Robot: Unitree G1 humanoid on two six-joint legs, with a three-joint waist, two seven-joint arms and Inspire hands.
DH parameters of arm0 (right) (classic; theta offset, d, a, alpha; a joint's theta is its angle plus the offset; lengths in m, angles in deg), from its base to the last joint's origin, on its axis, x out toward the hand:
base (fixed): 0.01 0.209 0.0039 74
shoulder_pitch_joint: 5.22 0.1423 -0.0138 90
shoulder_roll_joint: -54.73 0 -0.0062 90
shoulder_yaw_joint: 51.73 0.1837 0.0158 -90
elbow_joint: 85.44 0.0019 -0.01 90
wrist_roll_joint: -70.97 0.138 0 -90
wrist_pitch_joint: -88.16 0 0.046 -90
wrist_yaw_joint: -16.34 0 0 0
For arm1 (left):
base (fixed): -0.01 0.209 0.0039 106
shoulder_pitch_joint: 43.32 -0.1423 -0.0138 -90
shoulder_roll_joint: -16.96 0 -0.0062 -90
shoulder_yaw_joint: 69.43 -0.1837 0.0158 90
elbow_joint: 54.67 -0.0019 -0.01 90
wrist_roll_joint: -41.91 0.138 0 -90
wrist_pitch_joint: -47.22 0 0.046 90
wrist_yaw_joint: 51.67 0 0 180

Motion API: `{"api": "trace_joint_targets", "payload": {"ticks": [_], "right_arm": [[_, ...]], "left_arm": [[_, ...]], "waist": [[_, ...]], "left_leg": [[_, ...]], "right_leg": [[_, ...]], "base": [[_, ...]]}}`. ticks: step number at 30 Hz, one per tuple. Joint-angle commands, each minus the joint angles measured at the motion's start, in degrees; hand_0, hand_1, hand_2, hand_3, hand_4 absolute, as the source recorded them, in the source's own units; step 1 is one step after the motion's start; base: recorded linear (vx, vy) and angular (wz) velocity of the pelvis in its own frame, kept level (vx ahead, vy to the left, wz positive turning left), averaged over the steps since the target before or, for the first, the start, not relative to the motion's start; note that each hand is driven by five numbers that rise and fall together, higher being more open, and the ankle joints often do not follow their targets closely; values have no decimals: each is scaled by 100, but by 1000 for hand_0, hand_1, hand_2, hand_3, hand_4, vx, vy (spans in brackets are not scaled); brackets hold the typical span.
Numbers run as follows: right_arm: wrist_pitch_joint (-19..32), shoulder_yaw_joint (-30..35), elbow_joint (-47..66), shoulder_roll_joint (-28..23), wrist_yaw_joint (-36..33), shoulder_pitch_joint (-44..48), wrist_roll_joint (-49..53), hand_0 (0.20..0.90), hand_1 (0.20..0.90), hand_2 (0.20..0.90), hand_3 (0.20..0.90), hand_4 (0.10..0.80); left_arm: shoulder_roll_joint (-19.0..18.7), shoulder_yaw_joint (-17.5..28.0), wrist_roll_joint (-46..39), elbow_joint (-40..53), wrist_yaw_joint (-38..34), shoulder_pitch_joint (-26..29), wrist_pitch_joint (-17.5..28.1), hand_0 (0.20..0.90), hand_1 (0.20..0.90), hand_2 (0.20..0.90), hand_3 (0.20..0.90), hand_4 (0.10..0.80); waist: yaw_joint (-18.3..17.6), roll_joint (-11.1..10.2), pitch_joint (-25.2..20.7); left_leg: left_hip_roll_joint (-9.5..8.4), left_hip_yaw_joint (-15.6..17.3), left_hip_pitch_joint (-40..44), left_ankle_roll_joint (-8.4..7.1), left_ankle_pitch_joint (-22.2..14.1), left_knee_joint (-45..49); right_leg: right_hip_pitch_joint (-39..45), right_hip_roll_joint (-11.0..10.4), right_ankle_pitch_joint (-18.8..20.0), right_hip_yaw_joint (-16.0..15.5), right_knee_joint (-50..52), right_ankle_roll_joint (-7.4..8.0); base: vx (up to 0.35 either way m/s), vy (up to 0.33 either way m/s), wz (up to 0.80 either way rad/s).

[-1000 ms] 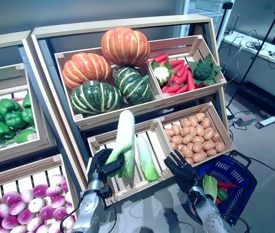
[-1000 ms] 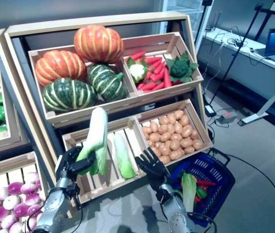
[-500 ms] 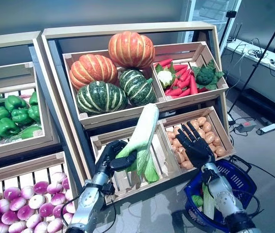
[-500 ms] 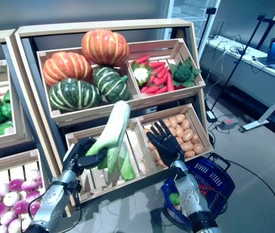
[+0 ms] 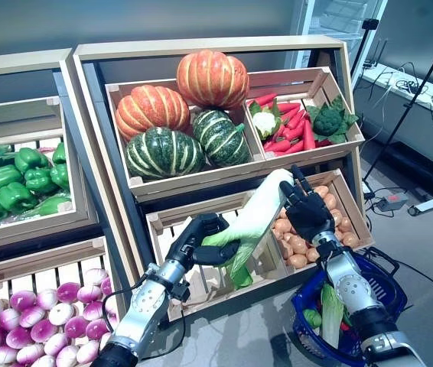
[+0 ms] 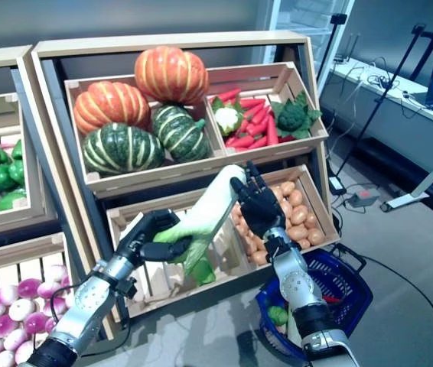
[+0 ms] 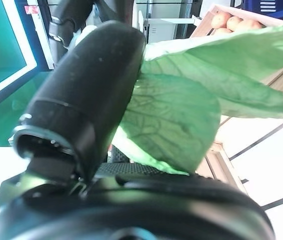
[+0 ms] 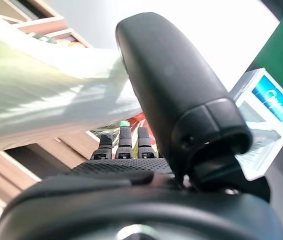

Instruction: Put vegetables into the basket

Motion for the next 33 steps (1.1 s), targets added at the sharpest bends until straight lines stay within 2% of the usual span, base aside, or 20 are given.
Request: {"api": "trace_joint_targets", "payload": {"ticks": [1,6,14,20,25,26,27,28,29,33], "right_arm": [[26,4,-183,-292,-6,976,-97,900,900,900,900,800],[-190,-149,-661,-321,-132,1324,-149,900,900,900,900,800],[-373,-407,-1250,-381,-494,1667,-990,900,900,900,900,800],[-836,-540,-1649,-269,131,1827,-560,900,900,900,900,800],[-1165,-597,-1562,-207,705,1756,-175,900,900,900,900,800],[-1215,-610,-1550,-216,815,1744,-135,829,829,829,829,753],[-1230,-627,-1515,-234,903,1734,-68,644,644,644,644,629],[-1227,-639,-1464,-251,930,1726,43,512,512,512,512,541],[-1231,-637,-1448,-263,979,1736,192,300,300,300,300,400],[-1210,-562,-1391,-298,939,1779,421,300,300,300,300,400]], "left_arm": [[-92,-159,-173,450,35,1228,720,300,300,300,300,400],[-99,-310,-277,501,-4,1339,771,300,300,300,300,400],[-90,-457,-312,480,-44,1454,830,300,300,300,300,400],[-66,-594,-347,421,-14,1564,878,300,300,300,300,400],[-116,-565,-470,476,84,1524,829,300,300,300,300,400],[-125,-560,-491,479,100,1509,828,300,300,300,300,400],[-133,-548,-514,490,123,1491,824,300,300,300,300,400],[-146,-538,-538,489,146,1471,834,300,300,300,300,400],[-153,-533,-566,467,178,1458,845,300,300,300,300,400],[-154,-547,-607,402,242,1430,891,300,300,300,300,400]], "waist": [[105,-50,-314],[158,-64,-310],[205,-75,-318],[256,-74,-297],[288,-71,-311],[293,-74,-313],[300,-78,-315],[304,-81,-318],[307,-87,-326],[305,-98,-332]], "left_leg": [[-166,163,67,167,-620,7],[-155,144,71,142,-614,7],[-162,113,57,142,-606,7],[-161,77,24,134,-585,7],[-154,48,3,123,-574,7],[-153,43,-1,120,-572,7],[-151,37,-8,116,-569,7],[-149,34,-14,114,-568,7],[-146,30,-17,113,-567,7],[-137,24,-27,111,-565,7]], "right_leg": [[-39,46,4,-68,7,-315],[-31,33,13,-99,7,-310],[-32,14,22,-105,7,-311],[-41,0,31,-147,7,-308],[-46,2,26,-176,7,-305],[-47,3,26,-180,7,-304],[-52,3,27,-187,7,-303],[-55,6,27,-193,7,-304],[-57,9,27,-197,7,-305],[-65,21,26,-196,7,-310]], "base": [[0,0,0],[0,0,0],[-22,12,3],[-39,15,5],[-6,4,1],[0,0,0],[0,0,0],[0,0,0],[0,0,0],[-3,-2,2]]}}
